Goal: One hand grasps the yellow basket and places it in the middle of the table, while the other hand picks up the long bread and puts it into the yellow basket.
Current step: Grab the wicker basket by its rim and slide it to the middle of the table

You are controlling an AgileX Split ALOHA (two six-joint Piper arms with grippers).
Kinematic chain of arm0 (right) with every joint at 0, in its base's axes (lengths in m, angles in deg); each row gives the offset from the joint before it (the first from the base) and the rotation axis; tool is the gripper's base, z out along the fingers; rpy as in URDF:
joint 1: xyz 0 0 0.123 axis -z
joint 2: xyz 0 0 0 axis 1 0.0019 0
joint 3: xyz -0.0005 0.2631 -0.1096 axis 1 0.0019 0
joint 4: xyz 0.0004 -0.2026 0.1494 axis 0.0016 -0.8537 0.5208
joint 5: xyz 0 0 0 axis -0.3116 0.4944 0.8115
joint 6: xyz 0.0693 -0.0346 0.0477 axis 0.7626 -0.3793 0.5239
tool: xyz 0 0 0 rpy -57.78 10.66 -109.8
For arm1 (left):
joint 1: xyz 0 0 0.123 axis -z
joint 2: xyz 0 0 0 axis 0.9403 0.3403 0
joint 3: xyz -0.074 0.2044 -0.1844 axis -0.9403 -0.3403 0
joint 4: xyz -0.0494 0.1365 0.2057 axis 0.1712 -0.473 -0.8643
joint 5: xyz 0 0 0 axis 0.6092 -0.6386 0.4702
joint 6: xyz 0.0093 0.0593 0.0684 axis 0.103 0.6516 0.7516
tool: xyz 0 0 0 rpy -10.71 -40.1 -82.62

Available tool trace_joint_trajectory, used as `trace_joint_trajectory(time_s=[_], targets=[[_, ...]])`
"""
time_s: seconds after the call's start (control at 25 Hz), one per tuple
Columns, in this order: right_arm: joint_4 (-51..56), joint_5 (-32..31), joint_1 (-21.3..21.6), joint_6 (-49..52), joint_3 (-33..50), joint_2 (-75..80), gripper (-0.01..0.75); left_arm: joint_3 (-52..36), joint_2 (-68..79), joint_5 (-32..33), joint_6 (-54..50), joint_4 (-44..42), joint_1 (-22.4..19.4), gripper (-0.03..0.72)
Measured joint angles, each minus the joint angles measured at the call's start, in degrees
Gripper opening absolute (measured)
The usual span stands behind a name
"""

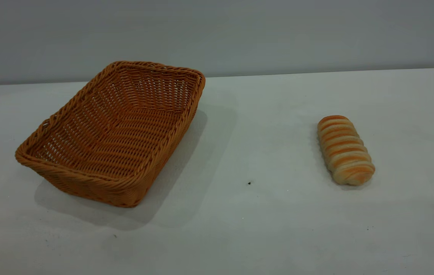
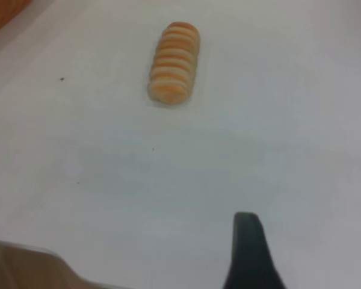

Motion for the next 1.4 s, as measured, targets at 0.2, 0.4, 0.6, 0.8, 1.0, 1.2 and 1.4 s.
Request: trace_joint_trajectory(time_s=[0.2, 0.4, 0.6, 0.8, 1.0, 1.2, 1.4], targets=[[0.0, 0.0, 0.0, 0.0, 0.0, 0.0, 0.537, 0.0, 0.0, 0.0, 0.0, 0.0, 0.0, 0.583], [0.0, 0.0, 0.0, 0.0, 0.0, 0.0, 0.537, 0.0, 0.0, 0.0, 0.0, 0.0, 0.0, 0.583], [0.0, 0.0, 0.0, 0.0, 0.0, 0.0, 0.537, 0.0, 0.0, 0.0, 0.0, 0.0, 0.0, 0.583], [0.0, 0.0, 0.0, 0.0, 0.0, 0.0, 0.537, 0.0, 0.0, 0.0, 0.1, 0.0, 0.0, 0.583], [0.0, 0.0, 0.0, 0.0, 0.0, 0.0, 0.537, 0.0, 0.0, 0.0, 0.1, 0.0, 0.0, 0.583], [0.2, 0.0, 0.0, 0.0, 0.0, 0.0, 0.537, 0.0, 0.0, 0.0, 0.0, 0.0, 0.0, 0.583], [-0.2, 1.2, 0.0, 0.1, -0.8, 0.3, 0.537, 1.1, 1.8, -0.9, -4.0, -0.5, 0.0, 0.583]])
